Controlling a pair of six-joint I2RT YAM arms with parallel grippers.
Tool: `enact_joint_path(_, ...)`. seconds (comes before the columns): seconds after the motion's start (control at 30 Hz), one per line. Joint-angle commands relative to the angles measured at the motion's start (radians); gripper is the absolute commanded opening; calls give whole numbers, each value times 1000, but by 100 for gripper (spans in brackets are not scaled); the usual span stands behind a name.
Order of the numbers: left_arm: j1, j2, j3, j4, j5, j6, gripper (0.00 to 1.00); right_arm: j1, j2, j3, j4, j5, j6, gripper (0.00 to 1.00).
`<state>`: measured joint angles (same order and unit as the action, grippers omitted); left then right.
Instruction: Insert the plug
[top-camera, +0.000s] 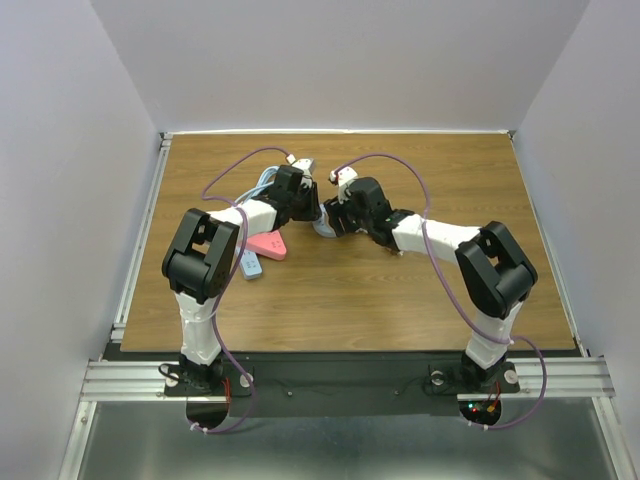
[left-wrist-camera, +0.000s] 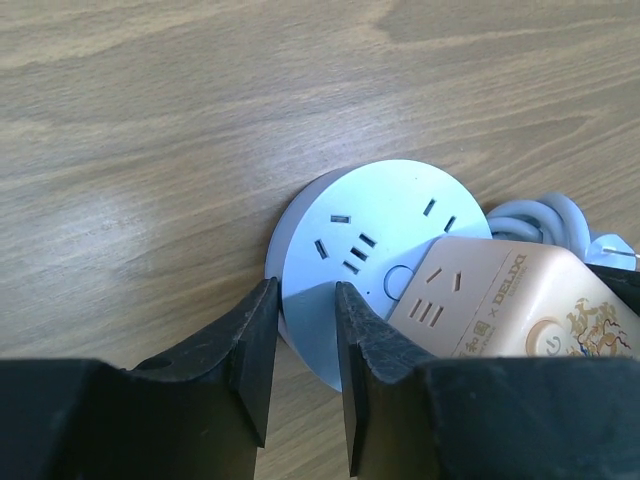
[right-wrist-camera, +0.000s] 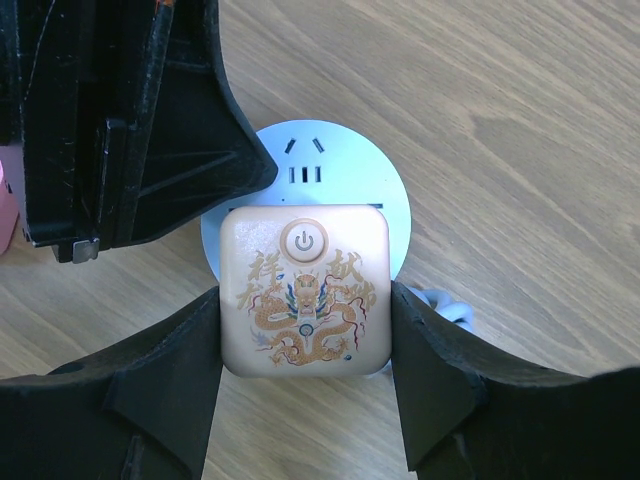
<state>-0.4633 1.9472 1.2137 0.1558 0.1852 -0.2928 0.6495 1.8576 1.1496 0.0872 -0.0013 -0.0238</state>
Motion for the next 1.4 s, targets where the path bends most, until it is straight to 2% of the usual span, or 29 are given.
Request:
enact_joint_path(0.0,-23,33,-17,-99,57,14,29,44,178,-87,-265,-91,96,0)
enact_joint_path(0.2,-23,33,-13,-96,60,11,29,52,198,-93,-267,-88,110,1)
enact_joint_path(0.27,-23,22,-2,-105,53,9,34,53,187,-94,-267,-86,114,0)
enact_joint_path(0.37,-21,-5,59,-139,25,14,49,53,138,-82,-273,-69,130,0)
enact_joint_path(0.4,-20,-10,76,-154,7,15,59,53,105,-76,-283,-56,134,0)
enact_joint_path(0.53,-11,-42,138,-208,-27,15,75,52,22,-28,-343,-6,171,0)
enact_joint_path(0.63,8,-105,135,-219,-44,6,80,52,-32,5,-388,58,205,0)
enact_joint_path(0.9,26,-231,26,-203,-67,-20,81,52,-81,73,-484,161,275,3)
enact_joint_path(0.93,26,-255,11,-193,-61,-28,81,52,-83,81,-486,158,288,14)
enact_joint_path(1.0,25,-280,-34,-180,-59,-35,81,53,-84,88,-486,156,300,28)
enact_joint_path(1.03,22,-306,-48,-176,-64,-42,81,52,-86,96,-486,150,306,39)
enact_joint_path(1.1,15,-332,-83,-174,-70,-42,81,53,-96,105,-486,147,312,49)
enact_joint_path(1.13,6,-343,-94,-174,-84,-48,81,52,-103,108,-486,144,314,58)
enact_joint_path(1.23,-14,-390,-131,-173,-101,-65,81,53,-139,130,-484,153,317,72)
enact_joint_path(1.3,-44,-424,-155,-170,-127,-88,81,52,-162,144,-484,162,308,77)
enact_joint_path(1.33,-58,-435,-161,-170,-135,-97,81,52,-178,148,-484,168,305,88)
enact_joint_path(1.37,-72,-451,-167,-164,-145,-115,81,50,-201,151,-484,172,300,94)
